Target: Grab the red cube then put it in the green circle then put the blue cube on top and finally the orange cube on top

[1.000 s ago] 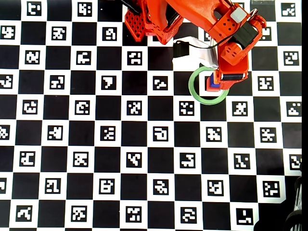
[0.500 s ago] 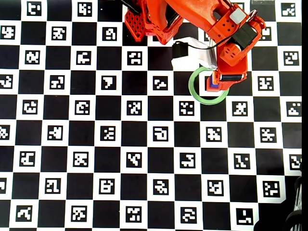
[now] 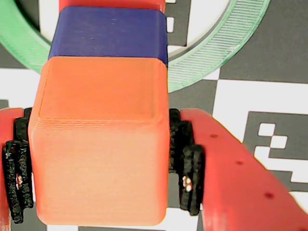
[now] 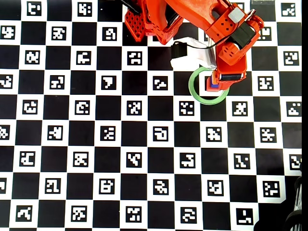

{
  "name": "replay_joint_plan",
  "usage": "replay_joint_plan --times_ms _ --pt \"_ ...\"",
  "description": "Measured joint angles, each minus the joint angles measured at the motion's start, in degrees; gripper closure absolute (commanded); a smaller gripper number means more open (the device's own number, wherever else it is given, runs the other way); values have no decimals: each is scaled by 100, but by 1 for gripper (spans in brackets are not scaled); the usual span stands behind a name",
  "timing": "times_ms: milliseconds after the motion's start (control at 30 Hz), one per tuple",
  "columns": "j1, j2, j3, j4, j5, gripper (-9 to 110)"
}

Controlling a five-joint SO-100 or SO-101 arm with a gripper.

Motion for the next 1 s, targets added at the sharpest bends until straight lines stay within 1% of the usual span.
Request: replay_joint_plan --times_ms 367,567,767,1000 --pt "0 0 9 -35 -35 70" --pt "0 0 9 9 35 64" --pt "0 0 9 88 26 61" --pt "-26 193 9 290 26 60"
